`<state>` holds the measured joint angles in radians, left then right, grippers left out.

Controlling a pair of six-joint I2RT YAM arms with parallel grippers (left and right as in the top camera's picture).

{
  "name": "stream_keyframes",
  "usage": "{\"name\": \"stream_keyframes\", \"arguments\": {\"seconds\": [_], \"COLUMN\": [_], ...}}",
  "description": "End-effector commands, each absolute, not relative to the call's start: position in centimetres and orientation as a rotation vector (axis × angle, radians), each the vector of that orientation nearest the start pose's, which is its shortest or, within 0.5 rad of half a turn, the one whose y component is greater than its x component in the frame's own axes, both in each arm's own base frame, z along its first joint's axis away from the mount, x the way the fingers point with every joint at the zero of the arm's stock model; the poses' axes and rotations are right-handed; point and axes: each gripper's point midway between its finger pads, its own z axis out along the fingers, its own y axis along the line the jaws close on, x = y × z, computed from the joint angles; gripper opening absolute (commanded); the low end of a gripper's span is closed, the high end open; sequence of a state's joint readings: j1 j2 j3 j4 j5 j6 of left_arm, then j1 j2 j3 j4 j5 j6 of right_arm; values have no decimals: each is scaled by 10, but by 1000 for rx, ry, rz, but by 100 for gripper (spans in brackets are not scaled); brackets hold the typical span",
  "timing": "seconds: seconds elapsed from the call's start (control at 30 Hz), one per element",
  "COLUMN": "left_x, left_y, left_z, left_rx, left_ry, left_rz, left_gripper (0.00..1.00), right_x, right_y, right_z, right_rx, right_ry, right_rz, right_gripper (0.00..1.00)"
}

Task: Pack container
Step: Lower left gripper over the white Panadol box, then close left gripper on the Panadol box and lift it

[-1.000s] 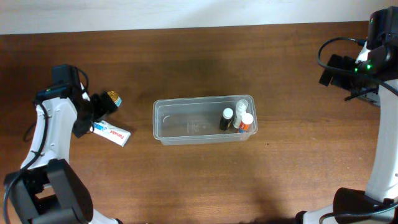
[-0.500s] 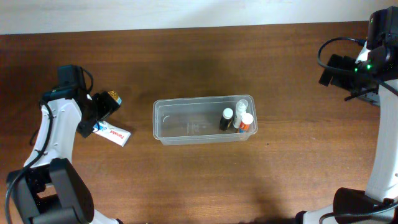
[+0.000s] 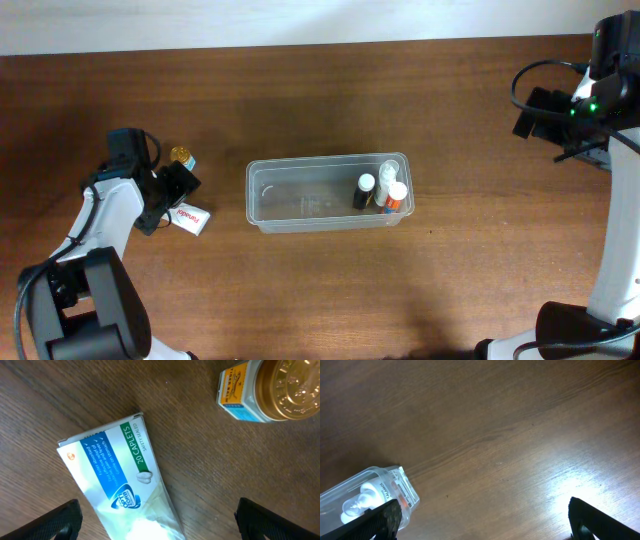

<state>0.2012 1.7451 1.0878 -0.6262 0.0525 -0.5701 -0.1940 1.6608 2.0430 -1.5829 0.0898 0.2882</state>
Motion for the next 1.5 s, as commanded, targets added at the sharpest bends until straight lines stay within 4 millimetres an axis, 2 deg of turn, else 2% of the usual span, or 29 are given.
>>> {"name": "stream_keyframes", "arguments": {"seconds": [0.0, 0.13, 0.3, 0.6, 0.73, 0.97, 1.23, 1.27, 1.33, 1.37, 1.47], "left_x": [360, 351, 338, 336, 338, 338, 332, 330, 326, 324, 317], "left_y": [60, 57, 66, 72, 72, 71, 68, 67, 66, 66, 65], "left_z": [32, 30, 27, 24, 13, -19, -24, -24, -24, -24, -24], "left_rx": [-1082, -1097, -1198, -1211, -1216, -1243, -1248, -1248, -1248, -1251, -1264], "left_ry": [2664, 2702, 2699, 2692, 2706, 2756, 2790, 2802, 2818, 2826, 2853], "left_rz": [-179, -178, -82, -22, -19, -19, -23, -19, -15, -11, -1], "left_gripper": [99, 99, 99, 99, 99, 99, 99, 98, 90, 81, 64], "right_x": [328, 328, 328, 328, 328, 328, 328, 328, 328, 328, 328], "right_y": [-84, -84, -84, -84, -84, -84, -84, -84, -84, -84, -84], "right_z": [297, 297, 297, 297, 297, 297, 297, 297, 297, 297, 297], "right_rx": [701, 701, 701, 701, 701, 701, 701, 701, 701, 701, 701], "right_ry": [2667, 2667, 2667, 2667, 2667, 2667, 2667, 2667, 2667, 2667, 2667], "right_rz": [-115, -115, -115, -115, -115, -115, -115, -115, -115, -115, -115], "right_gripper": [98, 98, 98, 98, 98, 98, 98, 98, 98, 98, 98]}}
